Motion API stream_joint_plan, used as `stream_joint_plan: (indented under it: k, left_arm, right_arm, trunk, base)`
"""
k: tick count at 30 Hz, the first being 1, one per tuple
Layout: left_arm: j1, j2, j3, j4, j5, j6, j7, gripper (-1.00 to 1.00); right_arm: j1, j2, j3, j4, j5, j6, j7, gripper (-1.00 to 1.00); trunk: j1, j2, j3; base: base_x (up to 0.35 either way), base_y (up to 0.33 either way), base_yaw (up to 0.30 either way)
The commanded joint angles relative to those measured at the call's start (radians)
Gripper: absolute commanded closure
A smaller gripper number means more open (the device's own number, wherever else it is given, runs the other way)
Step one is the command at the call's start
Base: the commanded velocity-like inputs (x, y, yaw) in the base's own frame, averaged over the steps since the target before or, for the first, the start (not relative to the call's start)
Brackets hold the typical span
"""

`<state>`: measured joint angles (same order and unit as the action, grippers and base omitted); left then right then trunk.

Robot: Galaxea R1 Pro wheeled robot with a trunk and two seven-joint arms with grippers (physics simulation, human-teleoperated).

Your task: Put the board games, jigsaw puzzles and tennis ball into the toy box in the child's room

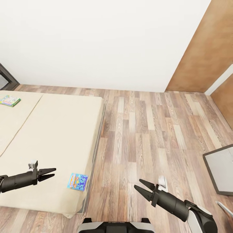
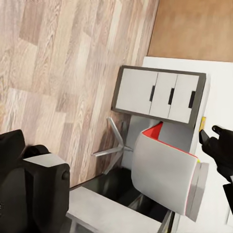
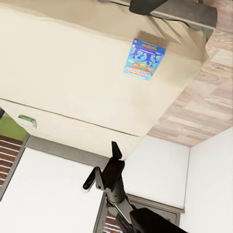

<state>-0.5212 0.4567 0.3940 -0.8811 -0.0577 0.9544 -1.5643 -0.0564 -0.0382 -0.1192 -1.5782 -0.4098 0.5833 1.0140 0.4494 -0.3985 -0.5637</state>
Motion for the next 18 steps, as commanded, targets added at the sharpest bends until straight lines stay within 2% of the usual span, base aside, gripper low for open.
stream_joint_plan:
  k: [1, 13, 18]
  left_arm:
    - [0.0, 0.001, 0.001, -0.001, -0.006, 0.01, -0.007, -1.0]
    - [0.0, 0.003, 0.002, -0.001, -0.006, 0.01, -0.007, -1.0]
    - [0.0, 0.004, 0.003, -0.001, -0.006, 0.01, -0.007, -1.0]
  right_arm:
    - [0.0, 0.0, 0.001, 0.0, -0.006, 0.007, 0.0, -1.0]
    - [-0.002, 0.002, -0.003, -0.003, -0.007, 0.013, 0.004, -1.0]
    - [-0.014, 0.002, -0.006, -0.004, -0.008, 0.011, 0.036, -1.0]
  trunk:
    - [0.001, -0.001, 0.0]
    - [0.001, -0.001, 0.02]
    - [0.001, -0.001, 0.029]
  base:
    - [0.0, 0.0, 0.0]
    - [0.0, 0.0, 0.0]
    - [0.0, 0.0, 0.0]
